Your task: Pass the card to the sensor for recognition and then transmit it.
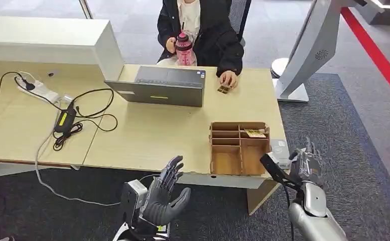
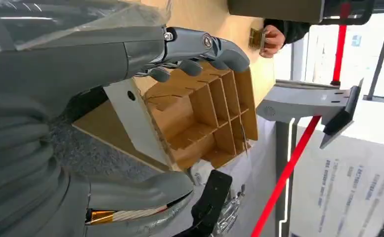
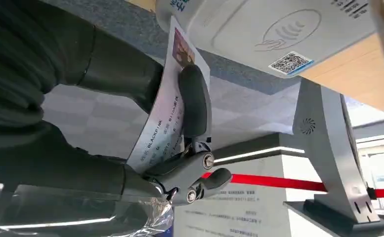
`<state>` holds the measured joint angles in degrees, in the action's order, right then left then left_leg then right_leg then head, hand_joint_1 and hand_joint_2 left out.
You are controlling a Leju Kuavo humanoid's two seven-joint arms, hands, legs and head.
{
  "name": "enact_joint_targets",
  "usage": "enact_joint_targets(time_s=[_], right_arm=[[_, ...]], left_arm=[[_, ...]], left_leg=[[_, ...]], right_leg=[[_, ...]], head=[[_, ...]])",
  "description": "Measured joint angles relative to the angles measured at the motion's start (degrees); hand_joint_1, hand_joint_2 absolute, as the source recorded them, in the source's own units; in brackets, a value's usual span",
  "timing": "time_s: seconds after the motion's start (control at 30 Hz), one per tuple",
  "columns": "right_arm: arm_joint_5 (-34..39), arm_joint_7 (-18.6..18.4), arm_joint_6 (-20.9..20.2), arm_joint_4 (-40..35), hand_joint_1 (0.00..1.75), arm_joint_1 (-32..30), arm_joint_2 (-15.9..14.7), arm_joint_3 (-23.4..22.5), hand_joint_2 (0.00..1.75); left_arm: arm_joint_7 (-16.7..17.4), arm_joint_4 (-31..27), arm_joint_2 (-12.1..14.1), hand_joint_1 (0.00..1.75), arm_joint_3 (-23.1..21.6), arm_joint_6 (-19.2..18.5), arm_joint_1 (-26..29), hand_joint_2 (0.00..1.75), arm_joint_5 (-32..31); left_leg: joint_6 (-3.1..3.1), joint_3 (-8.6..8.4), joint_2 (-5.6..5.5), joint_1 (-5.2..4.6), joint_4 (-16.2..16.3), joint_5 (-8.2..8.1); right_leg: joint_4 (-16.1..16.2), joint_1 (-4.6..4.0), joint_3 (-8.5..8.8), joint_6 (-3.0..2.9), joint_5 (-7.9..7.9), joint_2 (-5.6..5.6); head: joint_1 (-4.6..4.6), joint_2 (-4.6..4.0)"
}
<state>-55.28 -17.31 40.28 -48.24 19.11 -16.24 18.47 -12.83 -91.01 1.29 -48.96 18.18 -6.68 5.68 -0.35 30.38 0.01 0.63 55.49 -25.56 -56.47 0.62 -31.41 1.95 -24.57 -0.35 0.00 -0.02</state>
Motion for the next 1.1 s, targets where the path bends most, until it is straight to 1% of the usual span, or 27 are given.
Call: enact_joint_targets(time_s=[0.53, 0.67, 0.77, 0.93, 1.1], right_arm=[[-3.1, 0.4, 0.0, 0.2, 1.75, 0.1, 0.3, -0.2, 1.75], [-4.1, 0.5, 0.0, -1.2, 1.75, 0.3, 0.6, -0.2, 1.75], [-3.5, -1.6, -0.1, -2.2, 1.75, 1.7, 0.4, 0.0, 1.75], [-3.3, -2.4, -0.1, -4.0, 1.75, 4.8, 0.0, 1.0, 1.75], [-4.8, -3.1, -0.4, -6.2, 1.75, 8.0, -0.4, 2.4, 1.75]], left_arm=[[0.0, 0.0, 0.2, 0.00, -0.2, 0.0, -0.2, 1.75, 0.4], [-0.2, 0.0, 0.2, 0.00, -0.3, -0.3, -0.4, 1.75, 0.3], [-0.6, 0.0, 0.2, 0.00, -0.3, -1.1, -0.5, 1.75, 0.0], [-0.9, 0.0, 0.2, 0.00, -0.3, -1.4, -0.5, 1.75, -0.2], [-1.0, 0.0, 0.2, 0.00, -0.3, -2.4, -0.6, 1.75, -0.5]], left_leg=[[0.00, -0.01, 0.01, 0.00, 0.0, 0.00], [0.02, 0.02, 0.00, -0.01, 0.0, 0.02], [0.02, 0.02, 0.00, -0.01, 0.0, 0.02], [0.03, 0.02, 0.00, -0.01, 0.0, 0.03], [0.03, 0.02, -0.01, -0.01, 0.0, 0.03]], right_leg=[[0.0, 0.00, 0.00, 0.00, 0.01, 0.00], [0.0, 0.01, -0.01, 0.01, 0.02, 0.00], [0.0, 0.01, -0.01, 0.01, 0.02, 0.00], [0.0, 0.01, -0.02, 0.01, 0.02, 0.00], [0.0, 0.01, -0.02, 0.00, 0.02, 0.00]], head=[[0.00, 0.00], [0.00, 0.00], [-0.02, 0.00], [0.00, 0.00], [0.00, 0.00]])
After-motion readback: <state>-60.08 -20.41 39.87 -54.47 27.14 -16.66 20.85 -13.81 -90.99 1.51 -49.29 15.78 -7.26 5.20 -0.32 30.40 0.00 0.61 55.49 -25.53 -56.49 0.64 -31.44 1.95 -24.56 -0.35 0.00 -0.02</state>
